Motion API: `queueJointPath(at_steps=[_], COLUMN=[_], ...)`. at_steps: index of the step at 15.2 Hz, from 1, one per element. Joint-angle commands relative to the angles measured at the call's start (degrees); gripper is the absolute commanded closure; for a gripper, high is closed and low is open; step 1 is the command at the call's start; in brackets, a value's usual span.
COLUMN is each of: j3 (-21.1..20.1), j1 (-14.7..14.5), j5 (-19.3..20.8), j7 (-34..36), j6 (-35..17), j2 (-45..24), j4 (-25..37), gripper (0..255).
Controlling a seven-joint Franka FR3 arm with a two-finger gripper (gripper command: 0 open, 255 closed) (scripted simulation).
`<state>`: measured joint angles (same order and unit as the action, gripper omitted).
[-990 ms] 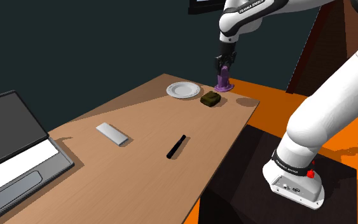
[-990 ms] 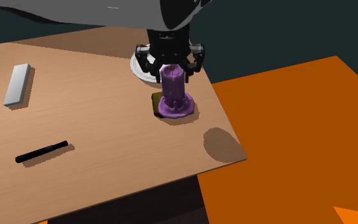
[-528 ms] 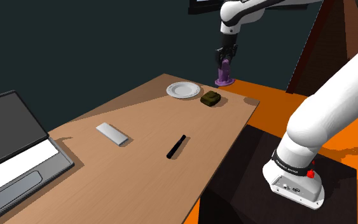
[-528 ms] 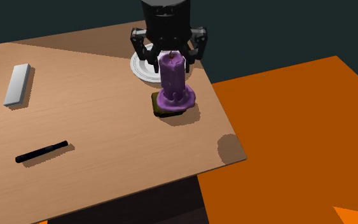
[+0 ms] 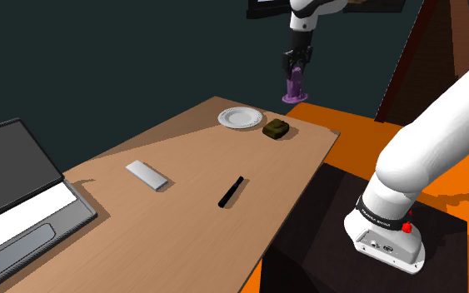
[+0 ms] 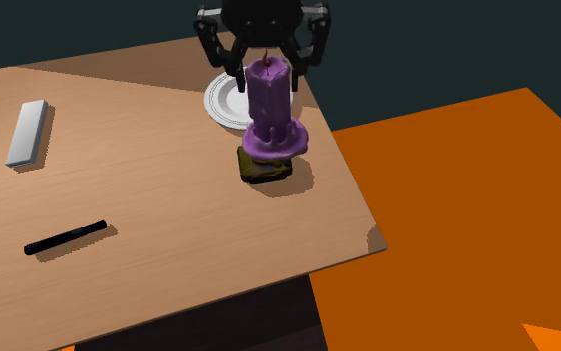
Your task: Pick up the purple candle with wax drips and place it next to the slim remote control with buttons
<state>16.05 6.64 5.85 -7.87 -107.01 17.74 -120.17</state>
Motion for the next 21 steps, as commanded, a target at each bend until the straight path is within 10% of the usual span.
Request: queueJointPath(at_steps=[1,21], j3=[-0.11,-16.97], j1=[-0.03,-8.66], j5=[-0.02,-3.72], j7=[0.0,23.9], j6=[1.58,4.55], j2=[0.21,1.63], j4=[1.39,1.65], gripper=[255,255])
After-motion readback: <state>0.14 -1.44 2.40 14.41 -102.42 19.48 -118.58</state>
